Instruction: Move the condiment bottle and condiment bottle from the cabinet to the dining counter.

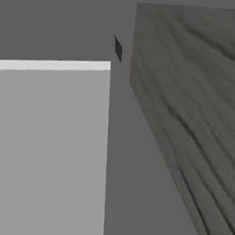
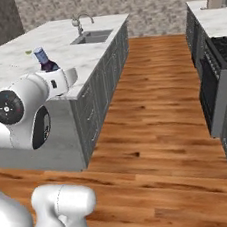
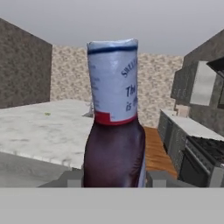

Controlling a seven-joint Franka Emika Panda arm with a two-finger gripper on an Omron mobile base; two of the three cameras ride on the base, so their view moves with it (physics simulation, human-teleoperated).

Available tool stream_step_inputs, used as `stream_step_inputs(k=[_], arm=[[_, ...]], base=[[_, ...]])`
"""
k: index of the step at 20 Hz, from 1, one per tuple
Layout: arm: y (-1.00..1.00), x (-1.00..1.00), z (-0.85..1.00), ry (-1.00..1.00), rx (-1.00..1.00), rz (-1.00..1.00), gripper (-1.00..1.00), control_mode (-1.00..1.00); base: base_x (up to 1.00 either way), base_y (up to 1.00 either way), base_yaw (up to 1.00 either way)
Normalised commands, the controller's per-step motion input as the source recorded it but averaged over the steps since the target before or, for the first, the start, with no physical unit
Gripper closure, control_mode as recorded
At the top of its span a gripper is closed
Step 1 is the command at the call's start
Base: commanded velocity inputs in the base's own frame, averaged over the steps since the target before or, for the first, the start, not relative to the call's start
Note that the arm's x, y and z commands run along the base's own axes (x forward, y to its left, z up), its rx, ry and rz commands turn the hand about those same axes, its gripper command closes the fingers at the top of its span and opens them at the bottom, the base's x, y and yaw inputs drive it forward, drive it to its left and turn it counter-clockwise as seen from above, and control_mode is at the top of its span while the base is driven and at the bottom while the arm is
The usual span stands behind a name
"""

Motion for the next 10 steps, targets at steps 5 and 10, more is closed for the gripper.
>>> stream_step_inputs(k=[5,10], arm=[[0.0,0.0,0.0,0.0,0.0,0.0,1.0,1.0],[0.0,0.0,0.0,0.0,0.0,0.0,1.0,1.0]], base=[[1.0,-0.2,0.0],[0.85,-0.23,0.03]])
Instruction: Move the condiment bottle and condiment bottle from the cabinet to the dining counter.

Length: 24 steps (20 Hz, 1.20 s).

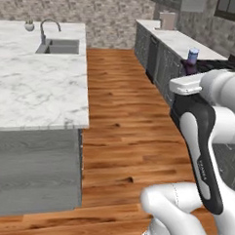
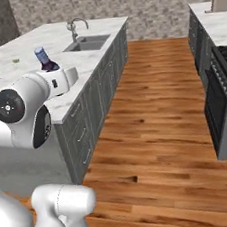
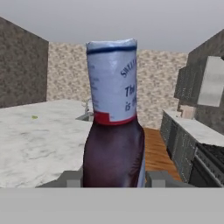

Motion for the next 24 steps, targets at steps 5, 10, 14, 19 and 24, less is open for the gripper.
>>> stream_step_inputs(k=[5,10,14,19,24], arm=[[0.0,0.0,0.0,0.0,0.0,0.0,1.0,1.0],[0.0,0.0,0.0,0.0,0.0,0.0,1.0,1.0],[0.0,0.0,0.0,0.0,0.0,0.0,1.0,1.0],[0.0,0.0,0.0,0.0,0.0,0.0,1.0,1.0],[0.0,0.0,0.0,0.0,0.0,0.0,1.0,1.0]], base=[[0.4,0.07,0.0],[0.65,0.44,0.0],[0.84,0.52,0.0],[0.61,0.63,-0.01],[0.03,1.0,0.0]])
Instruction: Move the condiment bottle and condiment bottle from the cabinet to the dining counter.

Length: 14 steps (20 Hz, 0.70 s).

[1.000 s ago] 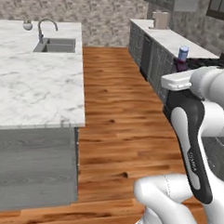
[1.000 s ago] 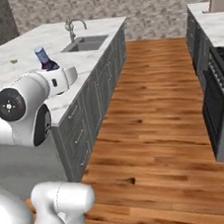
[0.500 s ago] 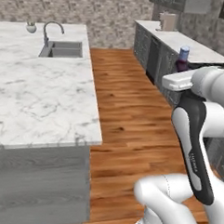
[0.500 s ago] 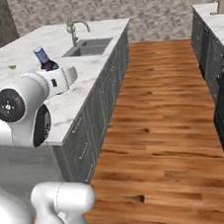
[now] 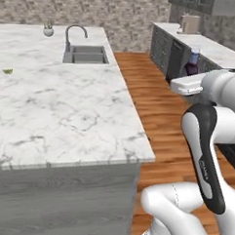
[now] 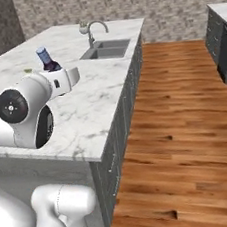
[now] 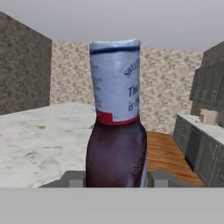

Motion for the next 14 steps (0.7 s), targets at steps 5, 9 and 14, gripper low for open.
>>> stream_step_inputs(k=[5,9,14], arm=[[0.0,0.0,0.0,0.0,0.0,0.0,1.0,1.0],[0.0,0.0,0.0,0.0,0.0,0.0,1.0,1.0],[0.0,0.0,0.0,0.0,0.0,0.0,1.0,1.0]], base=[[0.02,0.97,0.0],[0.55,0.85,0.0],[0.56,0.59,0.0]])
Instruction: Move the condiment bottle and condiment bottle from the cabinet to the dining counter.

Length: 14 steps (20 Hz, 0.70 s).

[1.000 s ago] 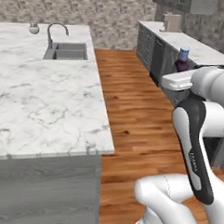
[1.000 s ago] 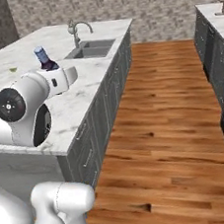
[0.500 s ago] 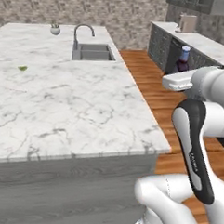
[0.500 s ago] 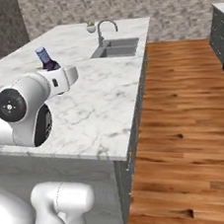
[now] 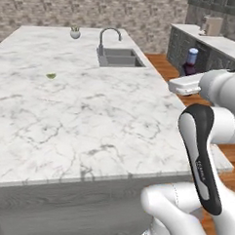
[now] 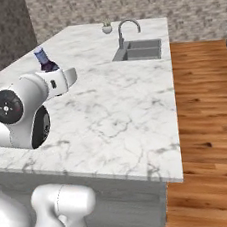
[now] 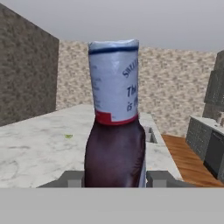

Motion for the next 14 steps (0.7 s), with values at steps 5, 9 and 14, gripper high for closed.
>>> stream_step_inputs(k=[5,9,14], arm=[[0.0,0.0,0.0,0.0,0.0,0.0,1.0,1.0],[0.0,0.0,0.0,0.0,0.0,0.0,1.0,1.0],[0.0,0.0,0.0,0.0,0.0,0.0,1.0,1.0]], base=[[0.53,0.24,0.0],[0.53,0.17,0.0],[0.38,0.21,0.0]])
